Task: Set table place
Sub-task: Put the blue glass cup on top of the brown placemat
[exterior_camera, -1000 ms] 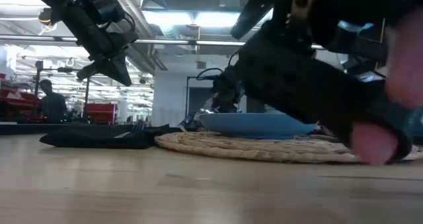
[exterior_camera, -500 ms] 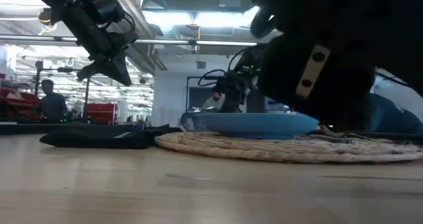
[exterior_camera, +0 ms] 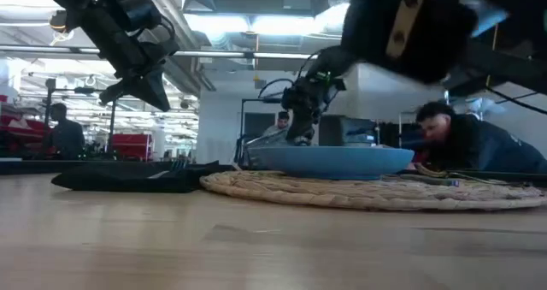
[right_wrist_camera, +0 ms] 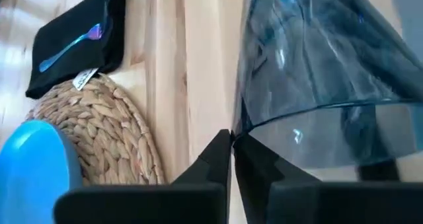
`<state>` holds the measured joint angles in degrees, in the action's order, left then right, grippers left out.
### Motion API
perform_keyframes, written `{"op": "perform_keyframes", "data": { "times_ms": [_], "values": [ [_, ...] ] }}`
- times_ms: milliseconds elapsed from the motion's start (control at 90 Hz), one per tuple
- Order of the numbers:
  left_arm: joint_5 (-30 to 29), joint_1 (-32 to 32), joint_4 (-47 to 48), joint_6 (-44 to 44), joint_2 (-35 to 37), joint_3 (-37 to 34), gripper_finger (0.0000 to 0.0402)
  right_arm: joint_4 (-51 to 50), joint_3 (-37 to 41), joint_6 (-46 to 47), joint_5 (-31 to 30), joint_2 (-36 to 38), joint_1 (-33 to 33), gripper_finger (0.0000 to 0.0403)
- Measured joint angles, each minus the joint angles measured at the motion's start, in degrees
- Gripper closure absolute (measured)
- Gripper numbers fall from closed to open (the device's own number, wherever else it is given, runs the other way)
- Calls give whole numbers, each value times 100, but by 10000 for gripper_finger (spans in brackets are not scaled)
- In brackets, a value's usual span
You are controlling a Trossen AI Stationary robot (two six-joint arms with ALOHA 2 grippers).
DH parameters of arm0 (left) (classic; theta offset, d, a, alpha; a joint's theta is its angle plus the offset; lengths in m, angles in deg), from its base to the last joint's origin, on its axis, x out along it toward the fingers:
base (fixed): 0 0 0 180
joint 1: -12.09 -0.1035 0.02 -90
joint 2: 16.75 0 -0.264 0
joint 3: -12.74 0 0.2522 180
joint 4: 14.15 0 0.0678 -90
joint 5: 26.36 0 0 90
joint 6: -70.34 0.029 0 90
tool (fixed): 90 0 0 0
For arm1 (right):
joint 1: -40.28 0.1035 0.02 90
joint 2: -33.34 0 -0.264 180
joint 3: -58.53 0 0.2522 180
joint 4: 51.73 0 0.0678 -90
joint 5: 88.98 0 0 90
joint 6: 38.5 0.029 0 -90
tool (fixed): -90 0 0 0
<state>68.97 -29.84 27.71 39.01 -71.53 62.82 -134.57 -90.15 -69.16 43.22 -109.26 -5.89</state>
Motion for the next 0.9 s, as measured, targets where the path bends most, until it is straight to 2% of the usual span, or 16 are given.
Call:
{"op": "perform_keyframes", "data": {
  "times_ms": [211,422,578,789,900],
  "values": [
    [-1,0,0,80,0,0,402,-300,-8,237,-581,544,2,403],
    [-5,0,-2,197,0,0,402,-1319,-6,429,-1773,1000,7,402],
    [-3,0,-2,328,0,0,402,-1594,-6,902,-2457,1263,21,402],
    [-5,0,-2,450,0,0,402,-1944,3,1345,-2912,1324,142,402],
    [-3,0,0,477,0,0,402,-1923,95,1398,-2962,1329,246,402]
  ]
}}
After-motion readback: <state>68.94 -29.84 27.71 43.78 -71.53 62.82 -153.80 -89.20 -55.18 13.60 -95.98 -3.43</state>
